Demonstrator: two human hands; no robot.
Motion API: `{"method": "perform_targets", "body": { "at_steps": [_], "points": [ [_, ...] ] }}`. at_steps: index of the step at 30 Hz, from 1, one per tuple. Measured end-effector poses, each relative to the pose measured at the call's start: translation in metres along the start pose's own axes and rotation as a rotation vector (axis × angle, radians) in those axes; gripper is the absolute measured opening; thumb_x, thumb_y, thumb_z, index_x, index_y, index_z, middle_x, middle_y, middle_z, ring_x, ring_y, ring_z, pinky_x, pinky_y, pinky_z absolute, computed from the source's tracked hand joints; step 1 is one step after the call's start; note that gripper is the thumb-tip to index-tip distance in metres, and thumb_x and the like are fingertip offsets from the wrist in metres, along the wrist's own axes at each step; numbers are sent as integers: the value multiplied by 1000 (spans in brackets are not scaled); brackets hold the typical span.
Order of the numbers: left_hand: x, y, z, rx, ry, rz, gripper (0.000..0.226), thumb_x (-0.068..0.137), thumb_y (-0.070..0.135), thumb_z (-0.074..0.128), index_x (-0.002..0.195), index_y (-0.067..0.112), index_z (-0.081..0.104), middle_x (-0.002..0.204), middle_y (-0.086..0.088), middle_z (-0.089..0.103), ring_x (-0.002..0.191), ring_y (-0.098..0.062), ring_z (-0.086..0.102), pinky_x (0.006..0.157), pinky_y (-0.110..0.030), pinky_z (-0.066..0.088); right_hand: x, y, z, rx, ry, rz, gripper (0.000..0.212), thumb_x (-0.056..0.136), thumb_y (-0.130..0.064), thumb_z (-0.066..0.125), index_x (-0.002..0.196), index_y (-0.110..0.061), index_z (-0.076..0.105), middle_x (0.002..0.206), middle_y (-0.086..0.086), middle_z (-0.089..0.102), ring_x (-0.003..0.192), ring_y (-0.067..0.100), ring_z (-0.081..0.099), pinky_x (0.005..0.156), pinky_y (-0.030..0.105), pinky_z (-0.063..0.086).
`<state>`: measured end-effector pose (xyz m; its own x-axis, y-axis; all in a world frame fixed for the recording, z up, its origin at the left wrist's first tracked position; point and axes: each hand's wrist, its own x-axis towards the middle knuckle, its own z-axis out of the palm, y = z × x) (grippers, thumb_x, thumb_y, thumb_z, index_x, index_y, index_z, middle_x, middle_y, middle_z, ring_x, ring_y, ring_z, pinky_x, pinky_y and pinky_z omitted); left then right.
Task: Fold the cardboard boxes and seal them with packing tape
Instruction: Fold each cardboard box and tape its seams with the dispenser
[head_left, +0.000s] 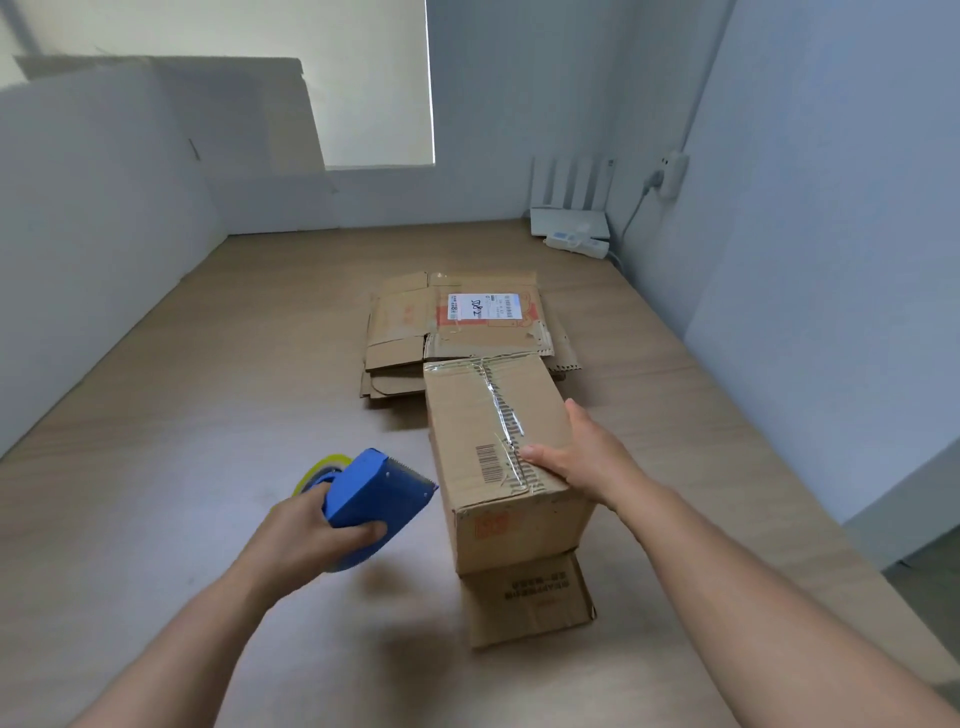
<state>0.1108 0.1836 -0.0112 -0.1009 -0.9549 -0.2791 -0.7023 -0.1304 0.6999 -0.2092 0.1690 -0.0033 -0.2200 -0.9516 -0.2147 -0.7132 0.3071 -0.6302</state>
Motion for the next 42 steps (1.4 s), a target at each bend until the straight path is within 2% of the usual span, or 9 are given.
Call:
{"method": "perform_targets", "body": {
  "at_steps": [6, 9, 13, 17, 23, 26, 32, 36, 42],
  "points": [
    [-23, 58, -16, -43, -142, 281, 37, 69, 26, 86, 99, 28, 63, 89, 8, 69, 79, -7, 64, 66, -23, 54, -6, -1, -5, -37, 44, -22, 100, 80, -63, 59, 152, -15, 11, 155, 7, 26, 139, 24, 29, 112, 39, 30],
    [-29, 73, -16, -14, -187, 341, 42, 70, 25, 85, 105, 29, 61, 96, 9, 68, 84, -8, 64, 73, -30, 57, -28, -17, -24, 206, 56, -247, 88, 76, -72, 53, 147, -25, 31, 149, -4, 35, 137, 13, 33, 113, 41, 31],
    [-30, 86, -15, 11, -241, 391, 44, 70, 27, 85, 105, 31, 59, 98, 11, 67, 87, -7, 64, 73, -29, 58, -61, -45, -41, 481, -305, -454, 45, 74, -52, 70, 116, -46, 56, 115, -20, 63, 110, 0, 58, 97, 31, 48],
    [-31, 93, -13, 10, -296, 409, 44, 68, 29, 86, 105, 32, 61, 95, 11, 69, 87, -8, 65, 73, -30, 58, -70, -55, -42, 595, -145, -518, 13, 85, -6, 68, 84, -18, 67, 78, -5, 66, 75, 7, 62, 74, 25, 53],
    [-35, 108, -14, -81, -319, 377, 48, 47, 74, 68, 88, 48, 69, 86, 17, 70, 73, -4, 65, 58, -14, 48, -77, -46, -40, 529, 65, -561, 17, 86, -8, 67, 76, -20, 63, 67, -12, 61, 61, -3, 55, 59, 12, 43],
    [-35, 115, -28, -48, -343, 328, 58, 35, 89, 64, 83, 57, 65, 82, 15, 72, 71, -5, 66, 57, -14, 46, -81, -38, -38, 547, 96, -531, 19, 87, -8, 66, 73, -21, 62, 59, -15, 60, 54, -1, 54, 51, 9, 41],
    [-40, 73, -91, 118, -306, 83, 85, 19, 89, 69, 81, 31, 74, 74, -5, 74, 65, -22, 71, 65, -32, 49, -79, 26, -61, 669, 238, -213, 19, 86, -8, 66, 68, -12, 62, 52, -4, 58, 44, 10, 45, 42, 22, 40],
    [-32, 67, -79, 218, -389, -32, 99, 23, 90, 67, 83, 12, 74, 76, -6, 74, 70, -25, 71, 72, -37, 50, -67, 36, -38, 676, 177, -77, 19, 86, -8, 65, 68, -6, 61, 50, -6, 55, 41, 11, 43, 40, 23, 39],
    [-21, 69, -60, 268, -439, -69, 90, 32, 85, 61, 84, 13, 72, 75, -2, 74, 69, -22, 71, 67, -29, 47, -56, 51, -27, 672, 188, 48, 19, 89, -9, 61, 70, -5, 63, 48, -7, 54, 43, 10, 43, 41, 23, 40]
  ]
}}
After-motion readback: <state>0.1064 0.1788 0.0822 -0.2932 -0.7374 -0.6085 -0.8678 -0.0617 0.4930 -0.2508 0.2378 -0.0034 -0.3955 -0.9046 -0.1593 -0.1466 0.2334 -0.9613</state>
